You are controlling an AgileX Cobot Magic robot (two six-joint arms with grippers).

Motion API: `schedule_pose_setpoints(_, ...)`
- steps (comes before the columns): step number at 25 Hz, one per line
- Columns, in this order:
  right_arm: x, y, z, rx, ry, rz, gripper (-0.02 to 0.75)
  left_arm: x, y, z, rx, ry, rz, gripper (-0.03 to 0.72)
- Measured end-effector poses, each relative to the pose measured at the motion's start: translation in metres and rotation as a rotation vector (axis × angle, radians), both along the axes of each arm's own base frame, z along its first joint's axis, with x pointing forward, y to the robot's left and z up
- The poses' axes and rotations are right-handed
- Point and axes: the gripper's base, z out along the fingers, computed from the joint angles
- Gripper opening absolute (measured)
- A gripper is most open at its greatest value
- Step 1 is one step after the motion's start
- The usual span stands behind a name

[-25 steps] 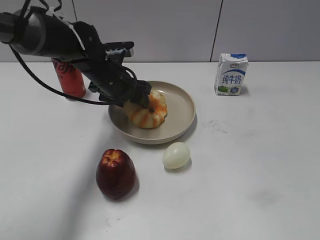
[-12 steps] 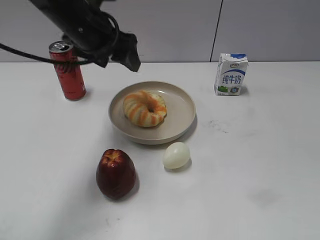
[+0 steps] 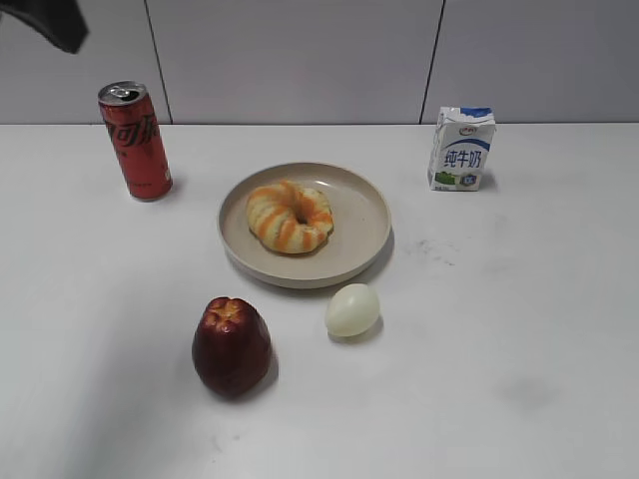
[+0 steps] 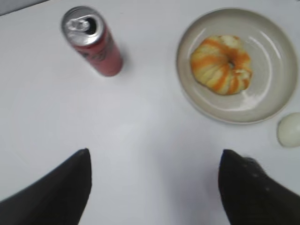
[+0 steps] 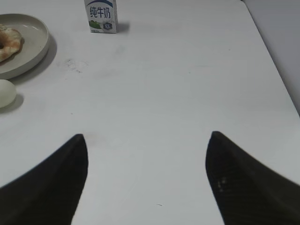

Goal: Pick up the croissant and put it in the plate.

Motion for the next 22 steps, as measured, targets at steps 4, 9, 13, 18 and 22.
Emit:
schedule_pose_setpoints(4, 0.0, 0.0, 0.0, 0.0, 0.0, 0.0, 0.593, -0.04, 0.036, -0.009, 0.006, 0.008, 0.095, 0.623)
schedule_pose_setpoints(9, 0.0, 0.0, 0.0, 0.0, 0.0, 0.0, 0.593, -0.095, 0.066, -0.054, 0.008, 0.01, 0.192, 0.653)
schedule_pose_setpoints(13, 0.0, 0.0, 0.0, 0.0, 0.0, 0.0, 0.593, -0.138, 0.075, -0.091, -0.017, -0.007, 0.232, 0.685)
schedule_pose_setpoints(18, 0.0, 0.0, 0.0, 0.0, 0.0, 0.0, 0.593, -0.181, 0.081, -0.116, -0.042, -0.072, 0.234, 0.69)
schedule_pose_setpoints(22, 0.0, 0.0, 0.0, 0.0, 0.0, 0.0, 0.593, -0.202, 0.084, -0.12, -0.068, -0.17, 0.232, 0.69)
